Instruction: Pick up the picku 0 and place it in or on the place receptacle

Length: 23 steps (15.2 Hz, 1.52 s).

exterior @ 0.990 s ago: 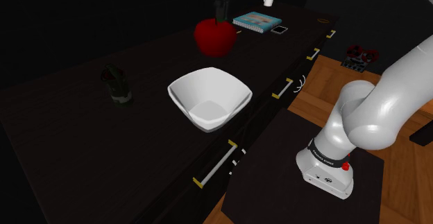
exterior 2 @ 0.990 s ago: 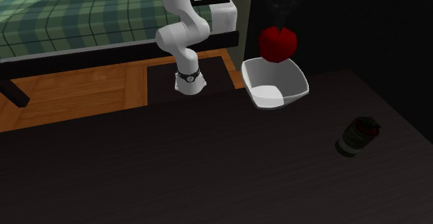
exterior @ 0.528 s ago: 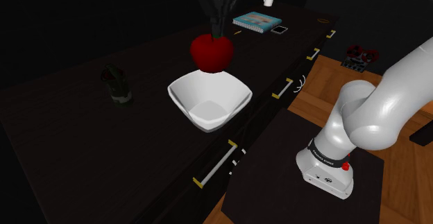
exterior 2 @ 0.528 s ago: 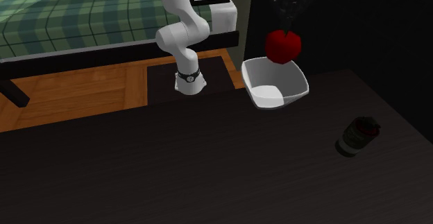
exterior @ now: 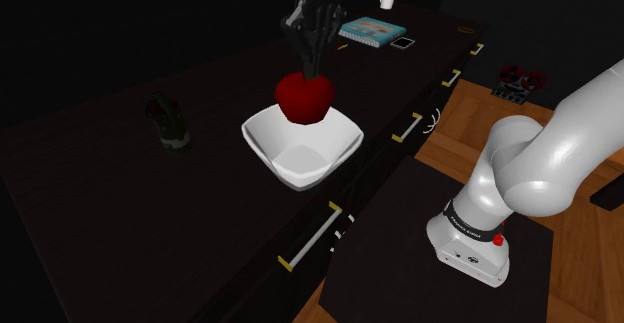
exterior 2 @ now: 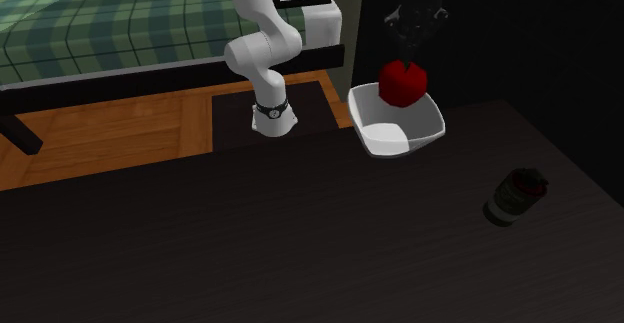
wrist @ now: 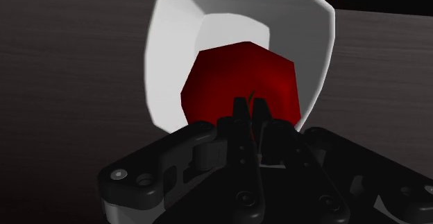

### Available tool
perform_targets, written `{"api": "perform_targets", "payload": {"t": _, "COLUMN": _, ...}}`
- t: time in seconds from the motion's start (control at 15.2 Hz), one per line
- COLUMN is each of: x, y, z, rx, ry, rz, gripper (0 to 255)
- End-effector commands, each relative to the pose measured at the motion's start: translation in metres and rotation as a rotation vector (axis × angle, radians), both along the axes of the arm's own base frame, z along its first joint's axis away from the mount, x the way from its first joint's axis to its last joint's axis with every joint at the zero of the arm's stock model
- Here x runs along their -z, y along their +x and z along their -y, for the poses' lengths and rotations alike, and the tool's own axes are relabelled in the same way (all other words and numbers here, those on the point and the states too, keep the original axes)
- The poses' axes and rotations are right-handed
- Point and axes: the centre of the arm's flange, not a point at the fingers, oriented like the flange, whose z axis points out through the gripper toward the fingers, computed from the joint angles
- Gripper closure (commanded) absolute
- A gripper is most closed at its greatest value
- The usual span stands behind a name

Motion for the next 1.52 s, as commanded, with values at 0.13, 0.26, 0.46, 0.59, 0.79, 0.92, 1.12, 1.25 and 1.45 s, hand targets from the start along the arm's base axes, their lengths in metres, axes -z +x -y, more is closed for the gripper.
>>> {"api": "perform_targets", "payload": {"t": 0.13, "x": 0.021, "y": 0.0, "z": 0.0, "rx": 0.0, "ry": 0.001, "rz": 0.001, "gripper": 255}}
{"api": "perform_targets", "payload": {"t": 0.26, "x": 0.032, "y": 0.0, "z": 0.0, "rx": 0.0, "ry": 0.001, "rz": 0.001, "gripper": 255}}
{"api": "perform_targets", "payload": {"t": 0.46, "x": 0.047, "y": 0.0, "z": 0.0, "rx": 0.0, "ry": 0.001, "rz": 0.001, "gripper": 255}}
{"api": "perform_targets", "payload": {"t": 0.59, "x": 0.047, "y": 0.0, "z": 0.0, "rx": 0.0, "ry": 0.001, "rz": 0.001, "gripper": 255}}
{"api": "perform_targets", "payload": {"t": 0.79, "x": 0.047, "y": 0.0, "z": 0.0, "rx": 0.0, "ry": 0.001, "rz": 0.001, "gripper": 255}}
{"api": "perform_targets", "payload": {"t": 0.92, "x": 0.047, "y": 0.0, "z": 0.0, "rx": 0.0, "ry": 0.001, "rz": 0.001, "gripper": 255}}
{"api": "perform_targets", "payload": {"t": 1.12, "x": 0.047, "y": 0.0, "z": 0.0, "rx": 0.0, "ry": 0.001, "rz": 0.001, "gripper": 0}}
{"api": "perform_targets", "payload": {"t": 1.25, "x": 0.047, "y": 0.0, "z": 0.0, "rx": 0.0, "ry": 0.001, "rz": 0.001, "gripper": 0}}
{"api": "perform_targets", "payload": {"t": 1.45, "x": 0.033, "y": 0.0, "z": 0.0, "rx": 0.0, "ry": 0.001, "rz": 0.001, "gripper": 0}}
